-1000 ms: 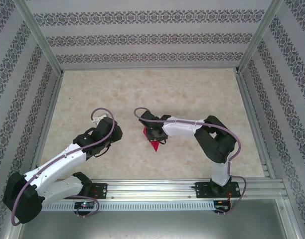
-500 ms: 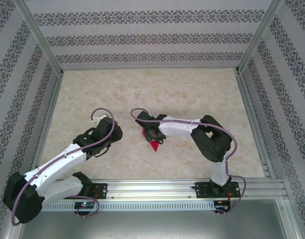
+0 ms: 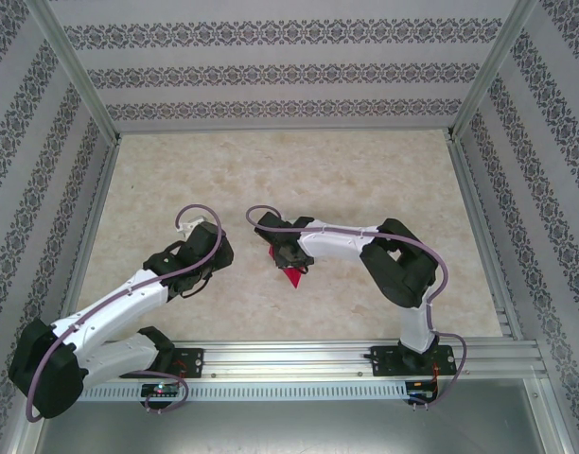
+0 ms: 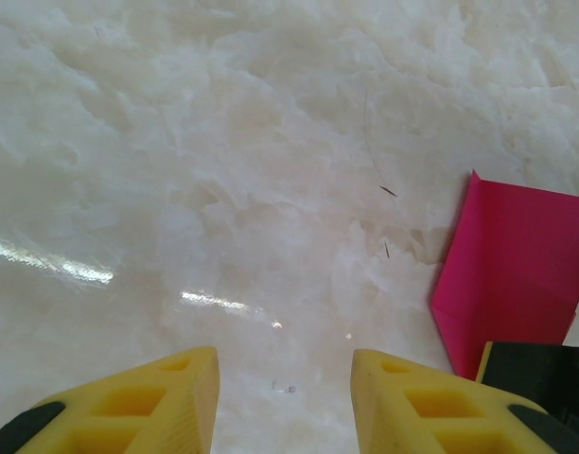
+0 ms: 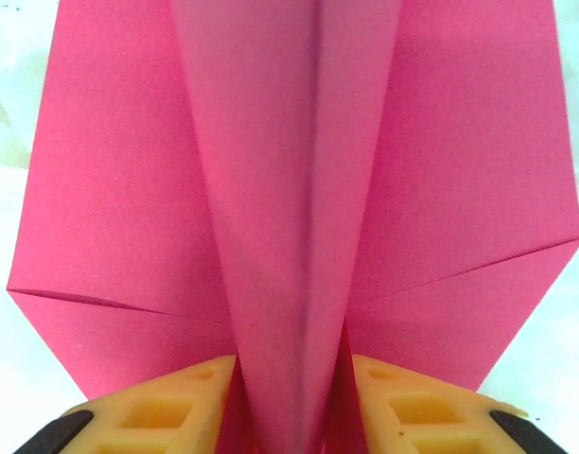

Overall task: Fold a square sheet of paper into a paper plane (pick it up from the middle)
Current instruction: Move a paper plane to the center of the table.

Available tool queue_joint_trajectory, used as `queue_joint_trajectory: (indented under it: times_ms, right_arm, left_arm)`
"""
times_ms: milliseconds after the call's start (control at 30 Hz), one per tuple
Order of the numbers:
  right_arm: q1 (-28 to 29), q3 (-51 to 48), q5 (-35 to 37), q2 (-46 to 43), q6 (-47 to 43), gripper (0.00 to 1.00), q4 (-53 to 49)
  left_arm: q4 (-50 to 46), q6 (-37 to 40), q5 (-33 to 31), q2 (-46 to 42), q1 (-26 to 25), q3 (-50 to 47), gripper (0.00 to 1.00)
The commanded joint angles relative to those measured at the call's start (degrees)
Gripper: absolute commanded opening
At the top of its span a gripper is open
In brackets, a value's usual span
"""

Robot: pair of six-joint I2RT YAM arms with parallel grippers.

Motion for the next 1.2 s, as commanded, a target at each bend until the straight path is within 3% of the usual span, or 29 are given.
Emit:
queue_joint_trajectory:
  times_ms: [0,67,367,700,833,933,1167]
  right_arm:
    - [-1.1,-0.6,1.8,-0.1,-0.7,0.33,-1.2]
    - [-1.9,-0.9,1.7,-0.1,-0.4,0.27,0.0]
    - [-3.8,2.6,0.8,3.0,-1.1,0.21,0.5]
    - [-3.8,0.8,-1.2,5.8,2.4,0.27,2.8]
    - [-3.5,0.9,-1.2,3.3,1.7,0.32,2.6]
    - [-3.5,2.2,0.1,0.7,0.9,0.35,0.8]
    - [-3.6,4.2,2.0,-6.8,-1.4,0.48,-2.0]
  left_arm:
    - [1.4,0.9,-1.9,0.0,0.7,2.0,0.43]
    - [1.4,1.0,-1.7,0.1,0.8,1.9,0.43]
    - [-0.5,2.2,-2.7,0.3,0.8,2.3,0.43]
    - [-1.0,3.3,-4.0,0.8,0.8,2.7,0.43]
    - [-1.6,3.7,-4.5,0.4,0.8,2.5,0.44]
    - [-1.2,4.1,-4.5,-0.8,0.8,2.0,0.5]
    - [0.3,4.7,-5.3,-4.8,0.9,0.1,0.51]
